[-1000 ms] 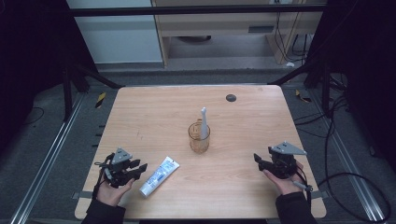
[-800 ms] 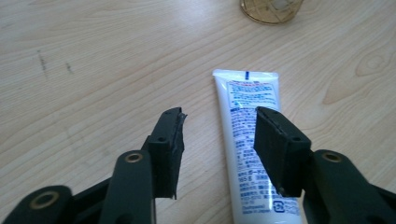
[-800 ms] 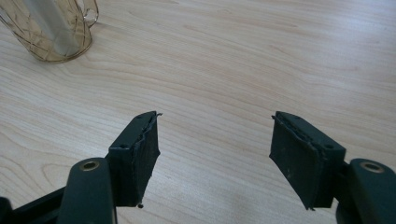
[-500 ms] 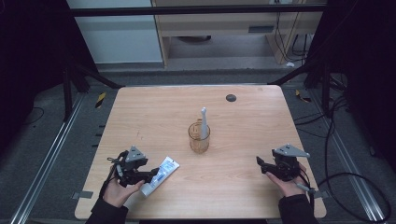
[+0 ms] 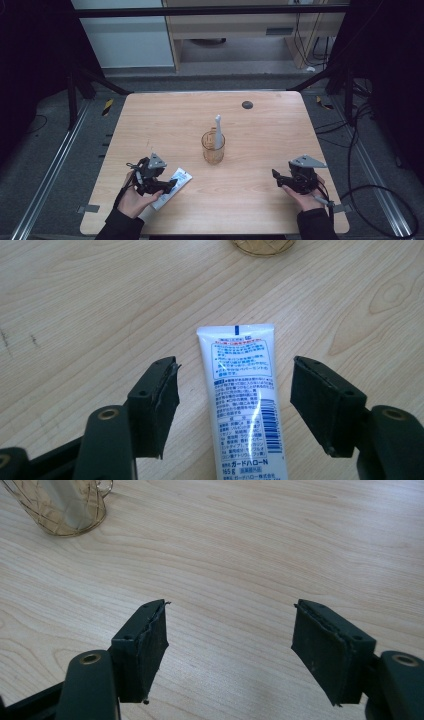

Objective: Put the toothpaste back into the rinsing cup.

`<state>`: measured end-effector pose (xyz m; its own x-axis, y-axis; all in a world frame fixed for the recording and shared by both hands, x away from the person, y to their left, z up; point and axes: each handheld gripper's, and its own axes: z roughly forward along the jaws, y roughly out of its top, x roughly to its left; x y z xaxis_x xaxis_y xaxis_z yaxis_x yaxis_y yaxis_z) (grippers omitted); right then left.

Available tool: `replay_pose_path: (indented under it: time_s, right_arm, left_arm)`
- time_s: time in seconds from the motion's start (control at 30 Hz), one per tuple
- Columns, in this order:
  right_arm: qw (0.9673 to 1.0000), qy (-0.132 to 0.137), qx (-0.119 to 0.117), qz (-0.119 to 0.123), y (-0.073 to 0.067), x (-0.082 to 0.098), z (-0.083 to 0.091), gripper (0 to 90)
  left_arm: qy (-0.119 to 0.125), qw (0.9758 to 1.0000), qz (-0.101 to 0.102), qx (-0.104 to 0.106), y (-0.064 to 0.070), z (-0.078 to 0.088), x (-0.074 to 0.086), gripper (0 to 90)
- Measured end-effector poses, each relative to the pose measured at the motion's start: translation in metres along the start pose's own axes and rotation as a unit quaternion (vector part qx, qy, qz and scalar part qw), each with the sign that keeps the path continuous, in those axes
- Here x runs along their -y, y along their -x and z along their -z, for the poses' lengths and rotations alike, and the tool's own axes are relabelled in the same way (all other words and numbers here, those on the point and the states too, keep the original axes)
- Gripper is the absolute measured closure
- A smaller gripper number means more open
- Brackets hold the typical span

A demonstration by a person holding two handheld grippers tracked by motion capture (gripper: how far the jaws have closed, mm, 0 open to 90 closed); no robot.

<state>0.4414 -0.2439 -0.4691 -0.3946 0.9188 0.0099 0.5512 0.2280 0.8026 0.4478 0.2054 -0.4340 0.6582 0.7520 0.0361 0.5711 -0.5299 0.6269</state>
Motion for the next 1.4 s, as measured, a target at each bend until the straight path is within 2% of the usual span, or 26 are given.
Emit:
replay_pose_path:
  time_s: [0.3,0.37,0.73,0.87,1.03,1.27,1.4]
  right_arm:
    - [1.0,-0.002,-0.007,0.002,-0.001,0.0,-0.003,29.9]
    - [0.9999,-0.005,-0.009,0.002,-0.002,0.0,-0.004,29.8]
    - [0.9998,-0.014,-0.007,0.01,-0.006,-0.001,-0.009,29.7]
    - [0.9998,-0.017,-0.01,0.007,-0.008,-0.002,-0.009,29.6]
    - [0.9997,-0.018,-0.008,0.014,-0.007,-0.001,-0.01,29.2]
    - [0.9997,-0.023,-0.009,0.007,-0.007,0.0,-0.01,28.8]
    - [0.9996,-0.025,-0.007,0.013,-0.006,0.0,-0.012,28.7]
  left_arm:
    - [-0.014,0.9999,-0.007,0.001,0.005,-0.003,-0.008,34.3]
    - [-0.027,0.9996,-0.011,0.0,0.006,-0.007,-0.01,33.9]
    - [-0.058,0.9982,-0.018,0.004,0.007,-0.022,-0.015,31.6]
    - [-0.067,0.9976,-0.016,0.006,0.006,-0.027,-0.015,31.1]
    - [-0.076,0.9969,-0.017,0.005,0.006,-0.03,-0.016,30.6]
    - [-0.093,0.9956,-0.007,0.008,0.002,-0.035,-0.014,30.3]
    - [-0.104,0.9945,-0.008,0.01,0.002,-0.037,-0.014,30.3]
